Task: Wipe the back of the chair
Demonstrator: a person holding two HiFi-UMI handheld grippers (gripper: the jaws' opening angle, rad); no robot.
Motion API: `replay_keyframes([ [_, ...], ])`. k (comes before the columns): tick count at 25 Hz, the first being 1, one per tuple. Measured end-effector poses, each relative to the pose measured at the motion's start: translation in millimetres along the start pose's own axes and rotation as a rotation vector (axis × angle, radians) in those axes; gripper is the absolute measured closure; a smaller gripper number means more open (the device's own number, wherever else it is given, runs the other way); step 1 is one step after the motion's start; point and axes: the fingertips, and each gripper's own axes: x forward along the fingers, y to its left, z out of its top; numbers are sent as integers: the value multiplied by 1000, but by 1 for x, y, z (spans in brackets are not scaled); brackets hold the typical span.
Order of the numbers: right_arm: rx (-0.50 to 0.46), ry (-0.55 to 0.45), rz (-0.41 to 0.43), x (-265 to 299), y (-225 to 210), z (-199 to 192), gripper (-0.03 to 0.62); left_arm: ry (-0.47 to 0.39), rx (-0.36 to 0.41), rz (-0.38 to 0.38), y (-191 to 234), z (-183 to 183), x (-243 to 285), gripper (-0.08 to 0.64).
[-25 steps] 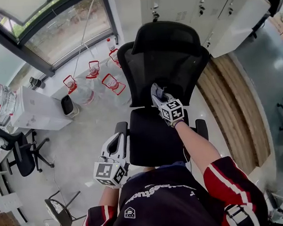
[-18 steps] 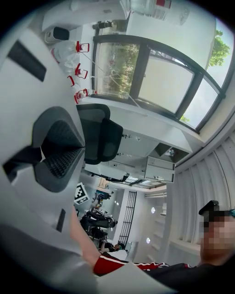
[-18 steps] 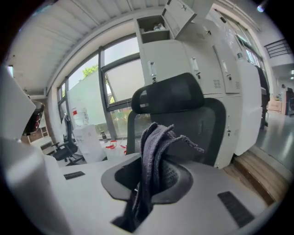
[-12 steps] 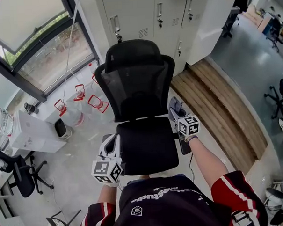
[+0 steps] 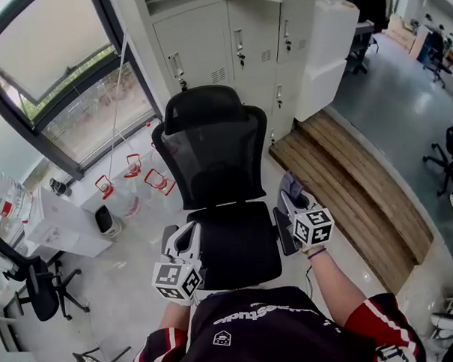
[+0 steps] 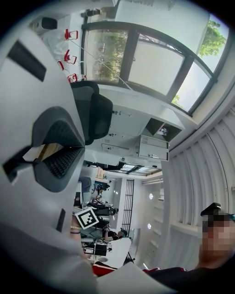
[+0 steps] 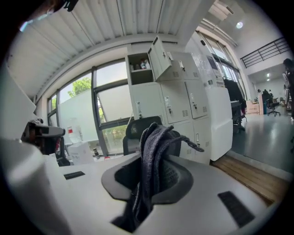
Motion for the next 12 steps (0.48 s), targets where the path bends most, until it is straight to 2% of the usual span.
replay_keyframes([
  [3, -27, -6, 72, -29, 40, 16, 525, -21, -3, -13, -17, 8, -5, 535],
  [6, -70, -1, 179, -58, 90, 23, 525, -30, 3, -27, -36, 12, -13, 535],
  [12, -120, 29, 351, -102, 160, 11, 525, -32, 15, -13, -60, 6, -41, 535],
])
